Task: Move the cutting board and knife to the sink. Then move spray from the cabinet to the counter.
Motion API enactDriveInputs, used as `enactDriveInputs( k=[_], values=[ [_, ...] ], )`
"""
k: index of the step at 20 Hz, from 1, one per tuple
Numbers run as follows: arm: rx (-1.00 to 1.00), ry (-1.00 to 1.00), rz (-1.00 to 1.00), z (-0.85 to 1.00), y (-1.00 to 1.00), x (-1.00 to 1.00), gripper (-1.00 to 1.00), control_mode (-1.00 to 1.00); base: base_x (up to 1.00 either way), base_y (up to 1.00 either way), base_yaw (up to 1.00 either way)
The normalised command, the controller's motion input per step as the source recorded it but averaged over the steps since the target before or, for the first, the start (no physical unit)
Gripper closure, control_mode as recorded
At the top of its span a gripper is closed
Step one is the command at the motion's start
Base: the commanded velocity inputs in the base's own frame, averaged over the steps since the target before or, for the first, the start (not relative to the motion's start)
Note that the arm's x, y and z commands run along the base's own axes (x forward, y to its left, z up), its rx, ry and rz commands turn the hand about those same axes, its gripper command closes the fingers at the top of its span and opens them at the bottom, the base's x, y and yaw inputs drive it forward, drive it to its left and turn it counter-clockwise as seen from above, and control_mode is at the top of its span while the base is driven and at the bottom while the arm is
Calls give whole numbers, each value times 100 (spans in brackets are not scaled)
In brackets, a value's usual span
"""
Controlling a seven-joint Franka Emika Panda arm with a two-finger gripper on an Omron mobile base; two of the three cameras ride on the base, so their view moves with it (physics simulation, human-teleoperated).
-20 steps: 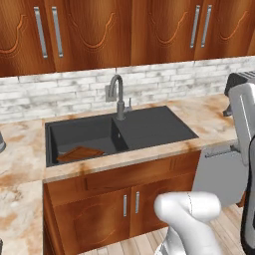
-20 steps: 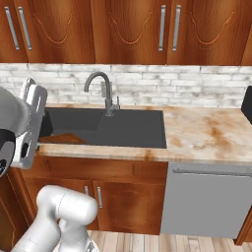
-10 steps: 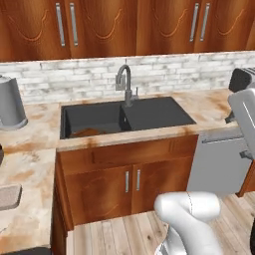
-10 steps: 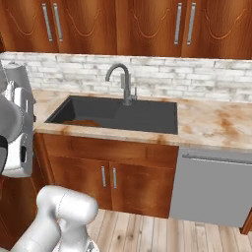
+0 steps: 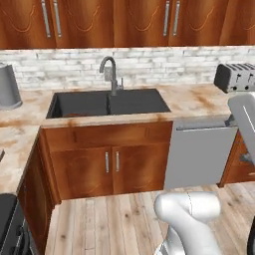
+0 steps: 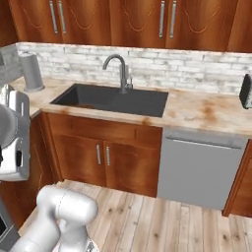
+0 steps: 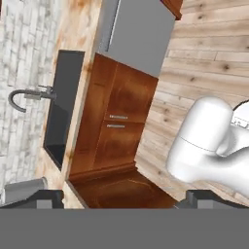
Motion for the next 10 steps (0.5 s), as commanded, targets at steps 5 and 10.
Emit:
enactDriveInputs(
  k=[5,10],
  values=[
    [0,0,0,0,0,0,-100,100,-30,-80,71],
    [0,0,0,0,0,0,-100,100,0,-25,93]
  ],
)
